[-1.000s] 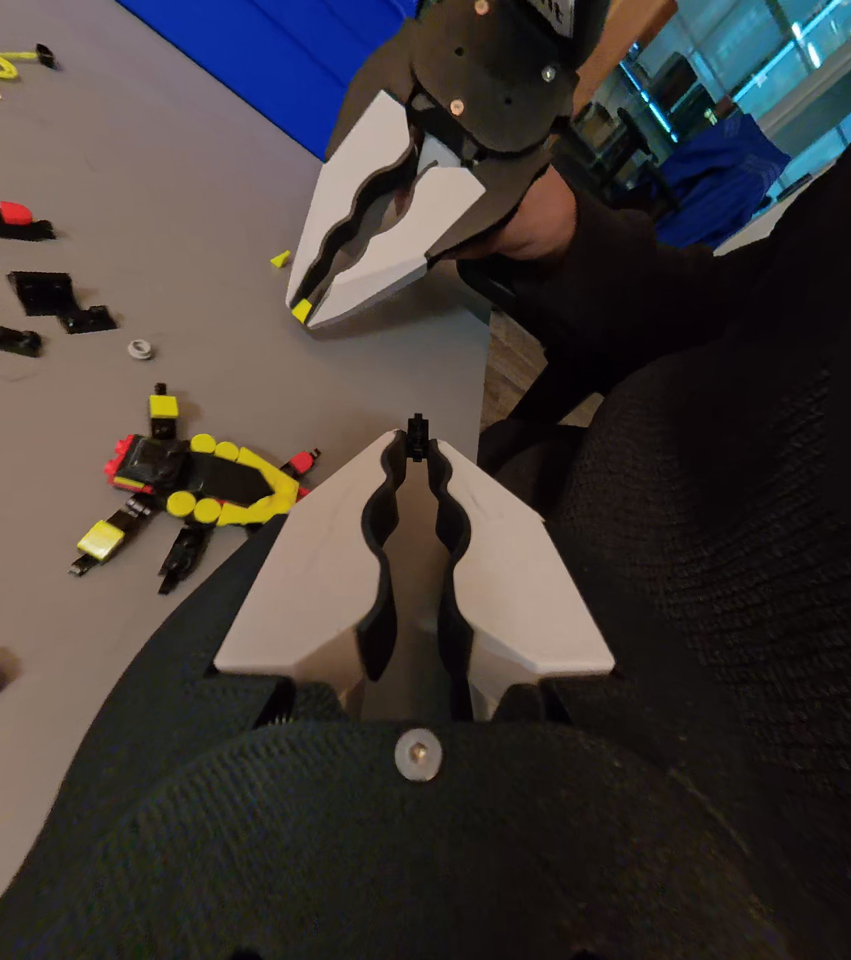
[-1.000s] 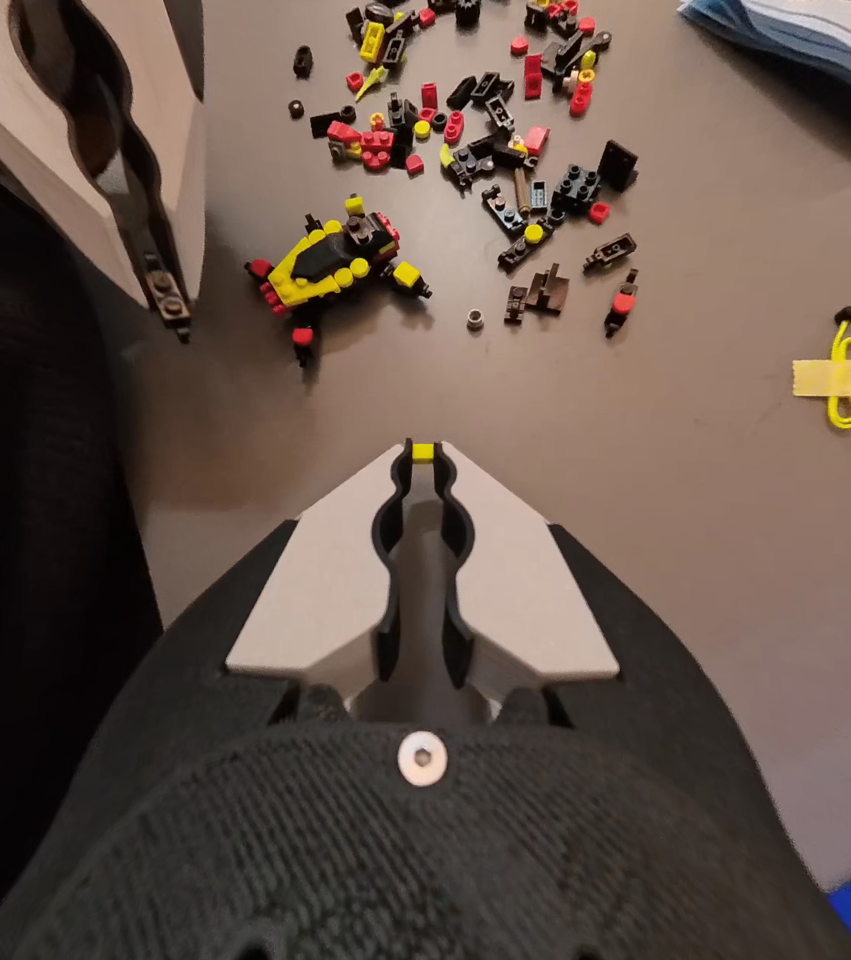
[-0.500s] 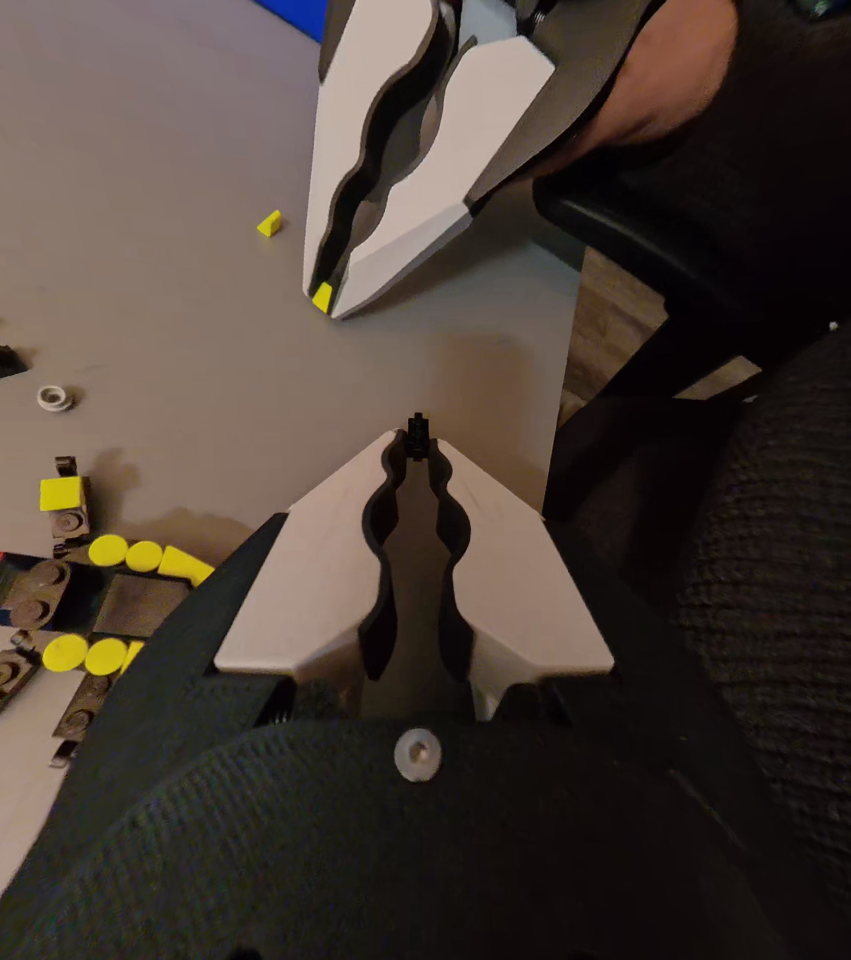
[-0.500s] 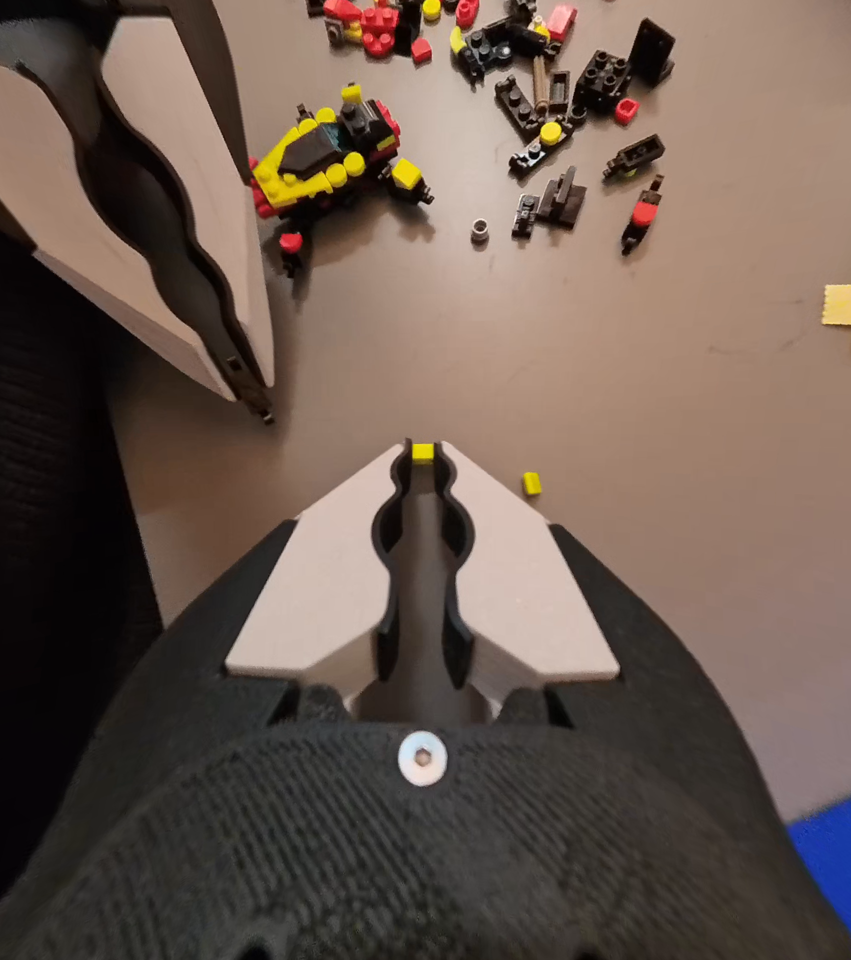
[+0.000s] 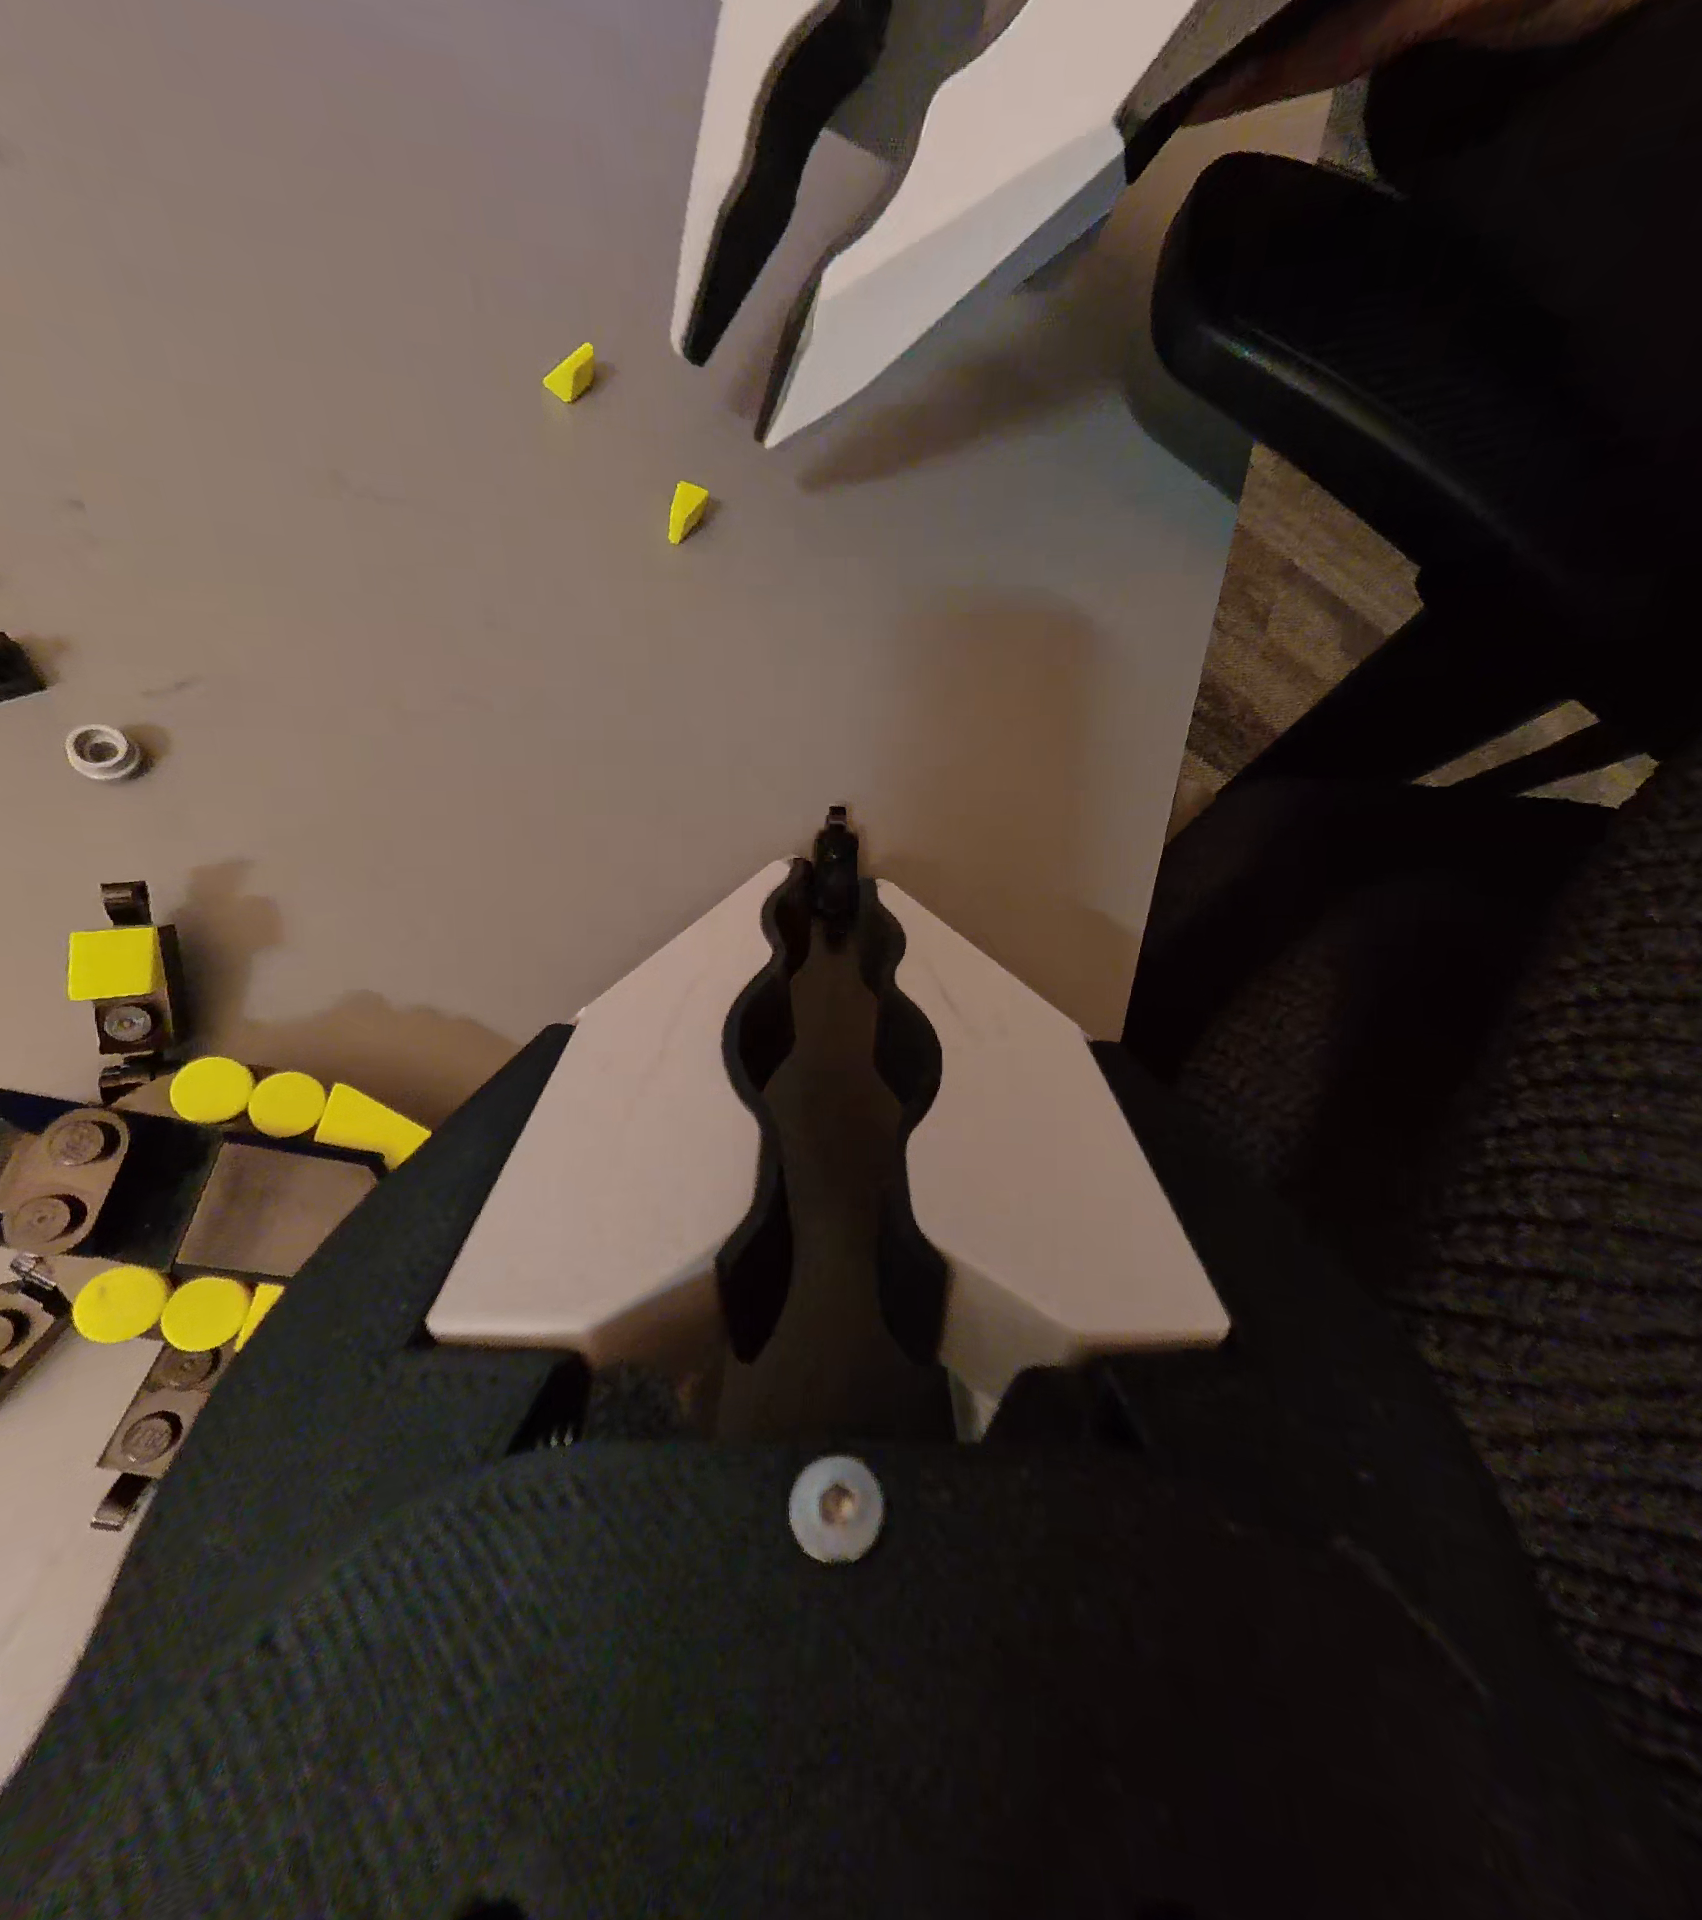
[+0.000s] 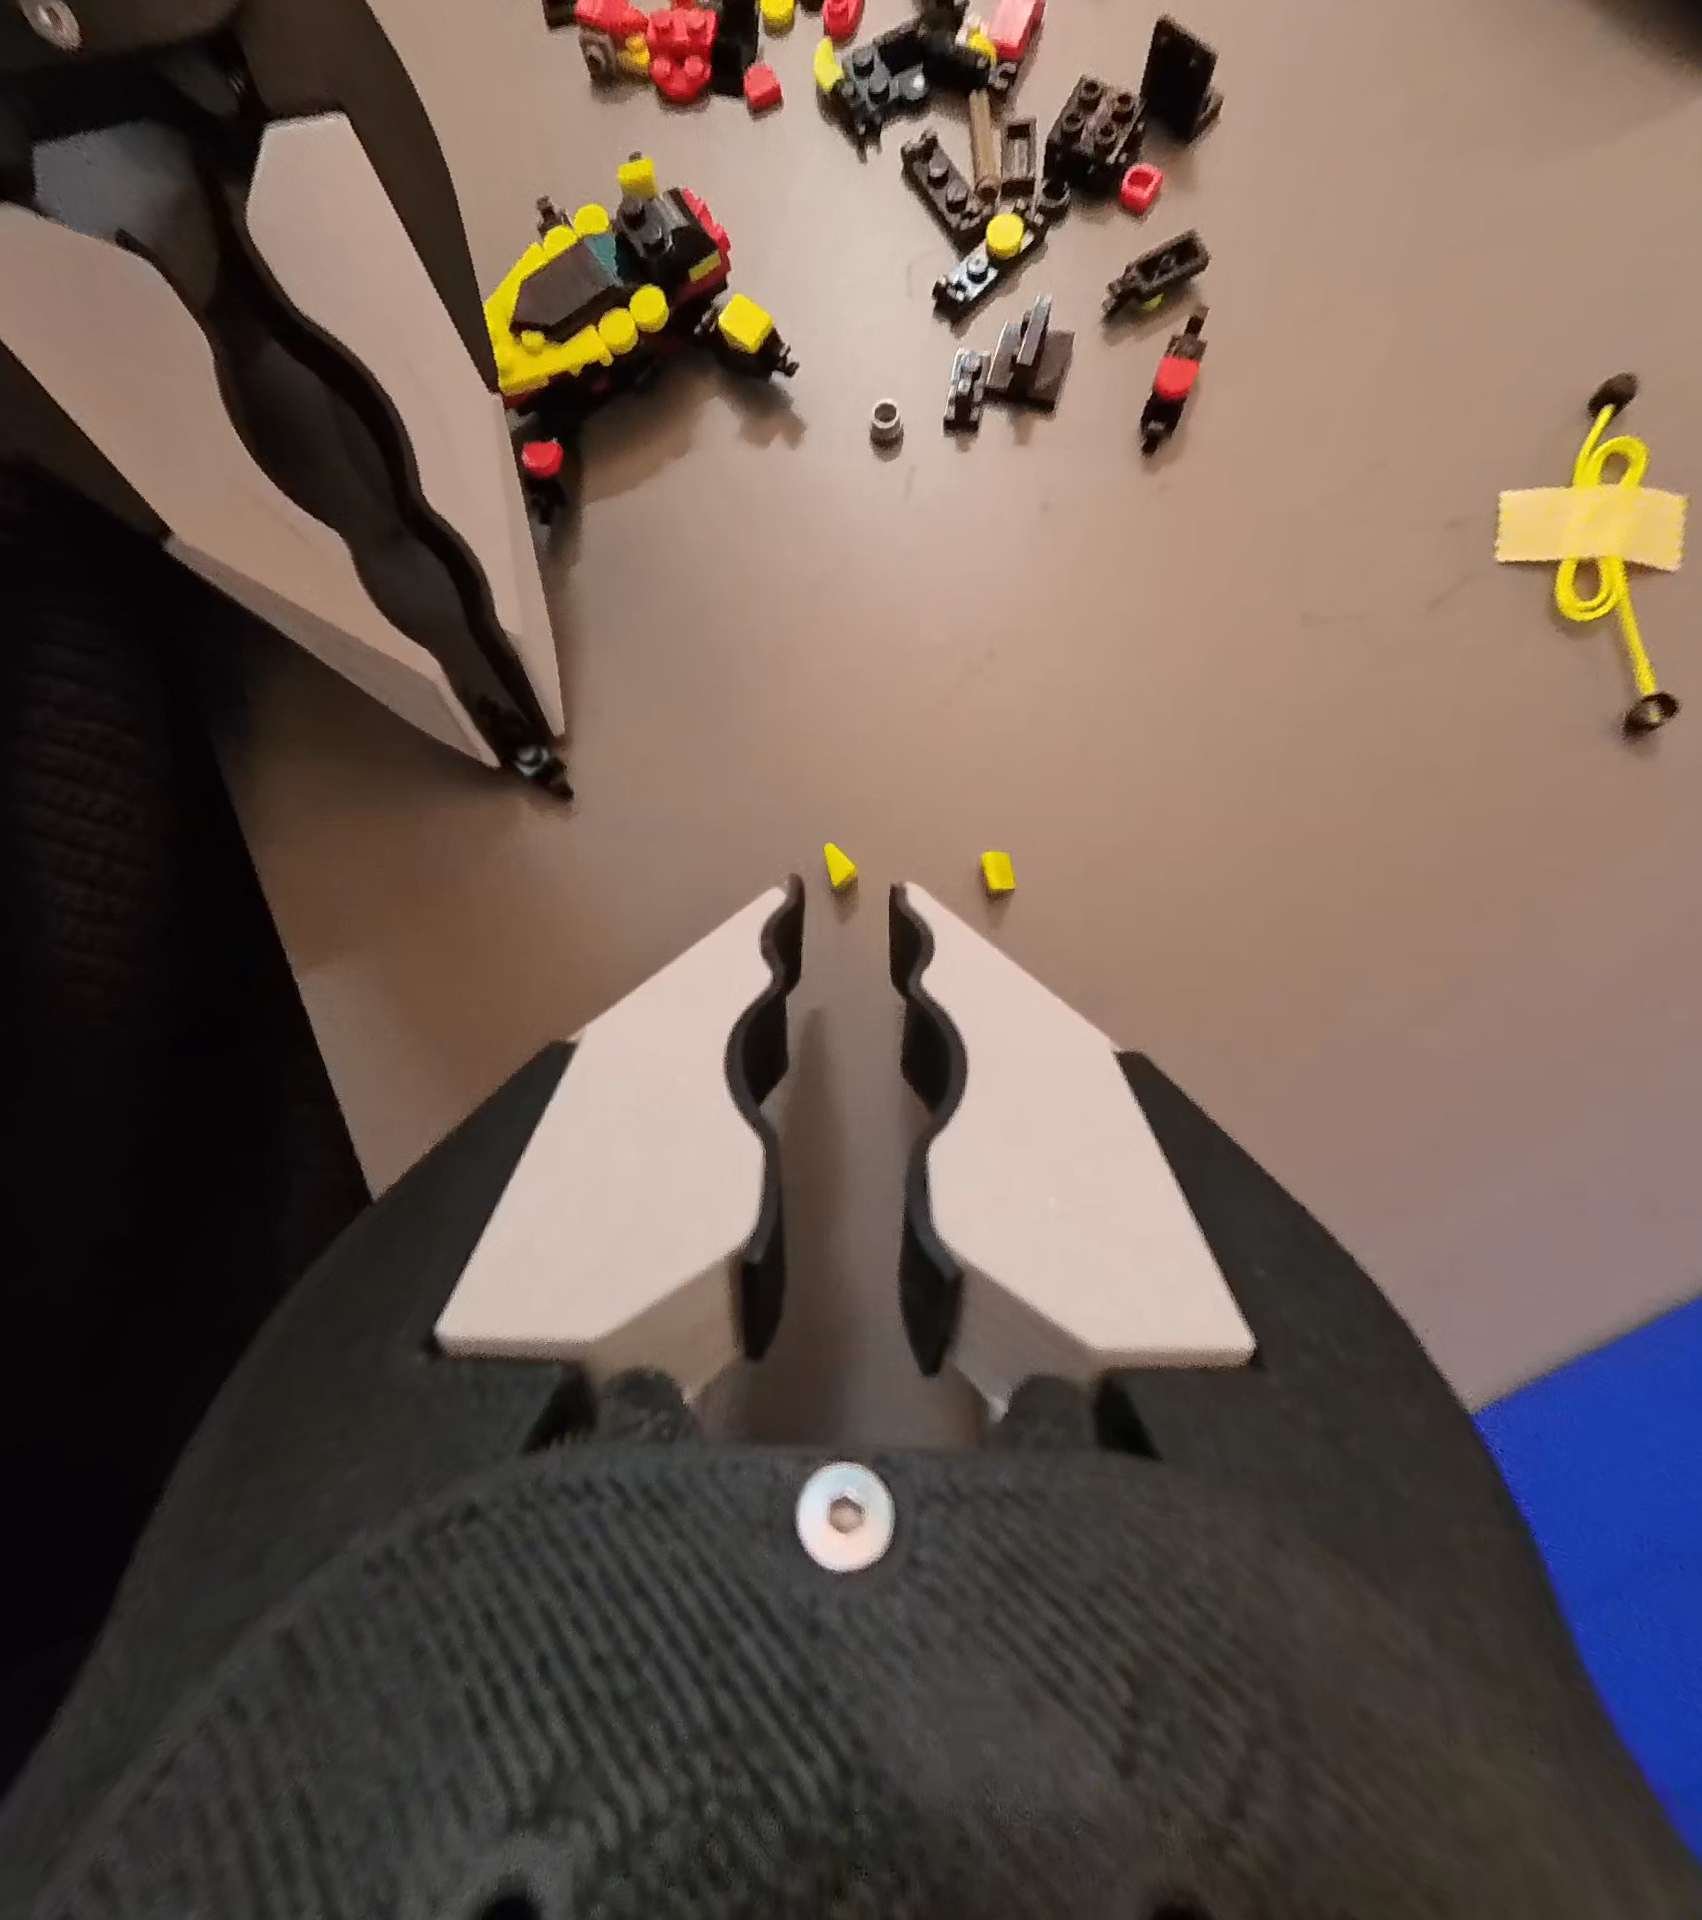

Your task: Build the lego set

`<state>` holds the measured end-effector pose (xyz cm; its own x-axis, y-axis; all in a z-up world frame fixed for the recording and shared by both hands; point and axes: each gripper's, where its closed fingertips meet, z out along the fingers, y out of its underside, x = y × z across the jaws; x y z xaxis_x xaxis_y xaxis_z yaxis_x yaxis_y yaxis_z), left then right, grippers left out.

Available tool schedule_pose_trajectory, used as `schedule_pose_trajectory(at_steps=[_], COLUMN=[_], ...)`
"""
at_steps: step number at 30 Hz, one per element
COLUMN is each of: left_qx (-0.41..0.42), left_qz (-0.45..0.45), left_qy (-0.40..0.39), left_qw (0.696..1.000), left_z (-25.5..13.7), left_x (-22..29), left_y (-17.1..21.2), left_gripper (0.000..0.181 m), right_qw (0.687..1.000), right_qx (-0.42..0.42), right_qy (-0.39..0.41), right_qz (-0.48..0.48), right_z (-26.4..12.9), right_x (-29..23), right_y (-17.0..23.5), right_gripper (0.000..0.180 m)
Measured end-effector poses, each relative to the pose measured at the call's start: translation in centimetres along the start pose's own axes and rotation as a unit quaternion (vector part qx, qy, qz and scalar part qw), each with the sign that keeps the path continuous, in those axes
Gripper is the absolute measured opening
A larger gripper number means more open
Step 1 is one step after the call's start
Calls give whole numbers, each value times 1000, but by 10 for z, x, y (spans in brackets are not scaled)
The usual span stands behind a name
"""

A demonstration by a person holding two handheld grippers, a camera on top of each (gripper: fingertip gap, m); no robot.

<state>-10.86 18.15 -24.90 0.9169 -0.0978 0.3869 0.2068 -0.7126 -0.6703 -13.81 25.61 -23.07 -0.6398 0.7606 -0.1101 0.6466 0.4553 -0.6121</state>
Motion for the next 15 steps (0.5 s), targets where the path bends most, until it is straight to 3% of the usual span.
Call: schedule_pose_trajectory(at_steps=[15], left_qx=[28], left_qz=[-31], left_qy=[27], left_qw=[999], left_z=[-11], left_x=[3], left_y=[-3], left_gripper=[18], right_qw=[998], right_qx=[-51], right_qy=[-6], right_qz=[-21], right_z=[21], right_x=[-3], right_y=[5], right_gripper=[2])
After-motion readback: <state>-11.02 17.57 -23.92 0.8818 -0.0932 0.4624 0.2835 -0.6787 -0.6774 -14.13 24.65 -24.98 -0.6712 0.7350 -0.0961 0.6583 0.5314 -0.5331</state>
